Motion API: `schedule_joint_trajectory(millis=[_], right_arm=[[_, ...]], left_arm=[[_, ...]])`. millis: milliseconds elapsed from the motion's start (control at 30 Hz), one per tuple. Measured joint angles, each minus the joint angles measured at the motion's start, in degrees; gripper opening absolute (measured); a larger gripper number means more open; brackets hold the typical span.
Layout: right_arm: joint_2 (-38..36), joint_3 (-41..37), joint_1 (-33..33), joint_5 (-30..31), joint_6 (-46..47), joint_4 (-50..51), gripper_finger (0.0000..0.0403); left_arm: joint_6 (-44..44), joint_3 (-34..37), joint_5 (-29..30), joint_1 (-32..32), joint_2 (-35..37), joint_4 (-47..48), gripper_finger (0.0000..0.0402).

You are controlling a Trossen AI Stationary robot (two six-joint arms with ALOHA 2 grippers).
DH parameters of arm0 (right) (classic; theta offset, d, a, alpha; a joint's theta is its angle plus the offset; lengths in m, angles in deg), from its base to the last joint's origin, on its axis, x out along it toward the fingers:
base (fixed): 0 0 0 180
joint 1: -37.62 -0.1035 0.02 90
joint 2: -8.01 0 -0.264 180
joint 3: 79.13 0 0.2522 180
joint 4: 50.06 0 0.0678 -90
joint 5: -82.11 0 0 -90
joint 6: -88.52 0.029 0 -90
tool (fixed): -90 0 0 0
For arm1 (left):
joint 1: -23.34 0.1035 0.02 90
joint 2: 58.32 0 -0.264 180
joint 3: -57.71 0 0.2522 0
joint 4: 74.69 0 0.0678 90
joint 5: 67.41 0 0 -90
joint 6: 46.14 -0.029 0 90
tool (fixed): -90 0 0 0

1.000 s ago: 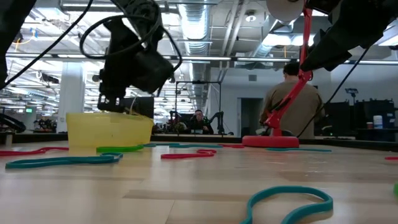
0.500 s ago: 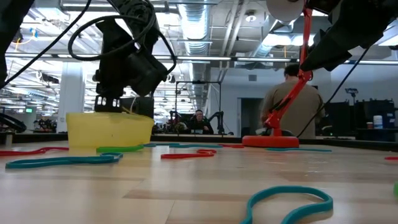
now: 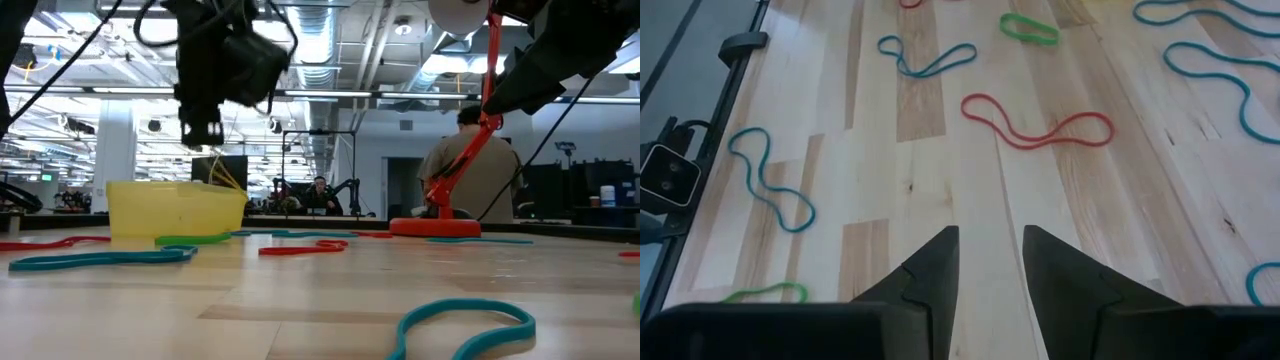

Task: Pick and place items into bin
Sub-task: Put the yellow rubber band into the yellow bin

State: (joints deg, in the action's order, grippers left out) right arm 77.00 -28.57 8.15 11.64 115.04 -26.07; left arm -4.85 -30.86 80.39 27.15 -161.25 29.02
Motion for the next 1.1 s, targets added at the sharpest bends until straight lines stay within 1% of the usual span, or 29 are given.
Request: schedule_joint_trajectory(millis=[133, 500, 667, 967, 1100], right_arm=[[0.0, 0.0, 0.0, 0.0, 0.0, 0.0, 0.0107], [0.0, 0.0, 0.0, 0.0, 0.0, 0.0, 0.0107], [0.0, 0.0, 0.0, 0.0, 0.0, 0.0, 0.0107], [0.0, 0.0, 0.0, 0.0, 0.0, 0.0, 0.0107], [0.0, 0.0, 0.0, 0.0, 0.0, 0.0, 0.0107]], left_arm=[[0.0, -1.5, -0.6, -0.1, 3.6, 0.1, 0.0], [1.2, -1.5, -2.5, -0.9, 11.2, 0.1, 0.0], [2.1, -1.5, -3.6, -1.6, 11.8, 0.0, 0.0], [5.2, -1.5, -3.7, -2.0, 11.8, -0.2, 0.0], [5.3, -0.4, -3.6, -2.0, 11.8, -4.1, 0.0]])
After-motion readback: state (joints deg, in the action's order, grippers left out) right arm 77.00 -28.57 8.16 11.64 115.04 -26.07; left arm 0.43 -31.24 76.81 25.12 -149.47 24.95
